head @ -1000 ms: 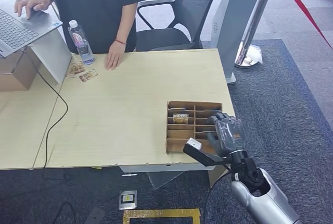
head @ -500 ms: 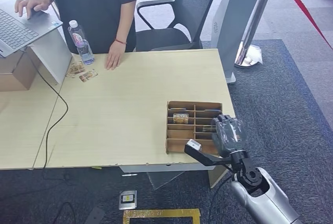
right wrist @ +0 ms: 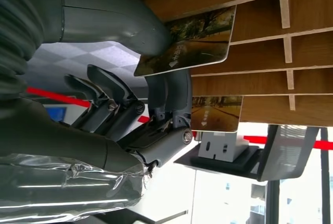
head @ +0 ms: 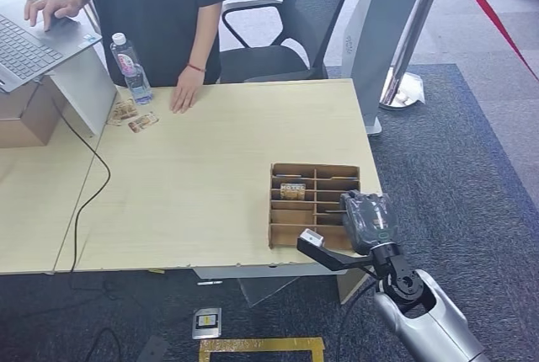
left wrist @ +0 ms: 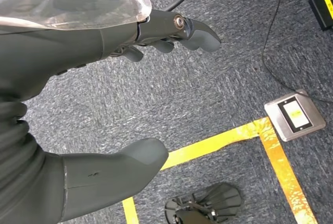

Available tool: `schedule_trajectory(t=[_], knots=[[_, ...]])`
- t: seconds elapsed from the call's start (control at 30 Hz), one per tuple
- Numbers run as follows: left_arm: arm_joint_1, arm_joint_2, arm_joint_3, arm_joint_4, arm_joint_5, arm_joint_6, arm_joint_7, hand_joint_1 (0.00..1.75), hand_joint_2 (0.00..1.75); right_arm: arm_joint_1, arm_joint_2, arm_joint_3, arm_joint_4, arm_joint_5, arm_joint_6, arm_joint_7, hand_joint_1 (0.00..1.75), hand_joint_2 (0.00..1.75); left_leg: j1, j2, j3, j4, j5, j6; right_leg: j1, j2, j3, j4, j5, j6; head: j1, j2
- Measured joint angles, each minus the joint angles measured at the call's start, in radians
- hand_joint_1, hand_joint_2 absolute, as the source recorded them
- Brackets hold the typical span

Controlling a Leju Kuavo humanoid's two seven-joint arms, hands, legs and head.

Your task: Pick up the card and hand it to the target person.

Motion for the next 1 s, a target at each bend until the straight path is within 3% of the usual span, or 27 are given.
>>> schedule_trajectory(t=[0.23, 0.43, 0.63, 1.0], knots=[[0.0, 0.0, 0.0, 0.0, -0.001, 0.0, -0.001, 0.0, 1.75, -0.001, 0.0, -0.011, -0.005, -0.004, 0.008, -0.009, 1.75, 1.75, 0.0, 0.0, 0.0, 0.0, 0.0, 0.0, 0.0, 0.0, 0.0, 0.0, 0.0, 0.0, 0.0, 0.0], [0.0, 0.002, 0.0, 0.0, -0.003, -0.006, -0.003, 0.0, 1.75, -0.002, -0.01, -0.033, -0.053, -0.117, 0.082, -0.081, 1.75, 1.75, 0.0, 0.0, 0.0, 0.0, 0.0, 0.0, 0.0, 0.0, 0.0, 0.0, 0.0, 0.0, 0.0, 0.0], [0.0, 0.005, 0.0, 0.0, -0.002, -0.009, -0.008, 0.0, 1.75, 0.006, -0.048, -0.075, -0.177, -0.191, 0.168, -0.094, 1.75, 1.75, 0.0, 0.0, 0.001, 0.0, 0.0, 0.0, 0.0, 0.0, 0.0, 0.0, 0.0, 0.0, 0.0, 0.0], [0.002, 0.011, 0.0, 0.0, 0.003, -0.009, -0.016, 0.0, 1.75, 0.068, -0.12, -0.171, -0.477, -0.216, 0.2, -0.052, 1.75, 1.75, 0.0, 0.0, 0.001, 0.0, 0.0, 0.0, 0.0, 0.0, 0.0, 0.0, 0.0, 0.0, 0.0, 0.0]])
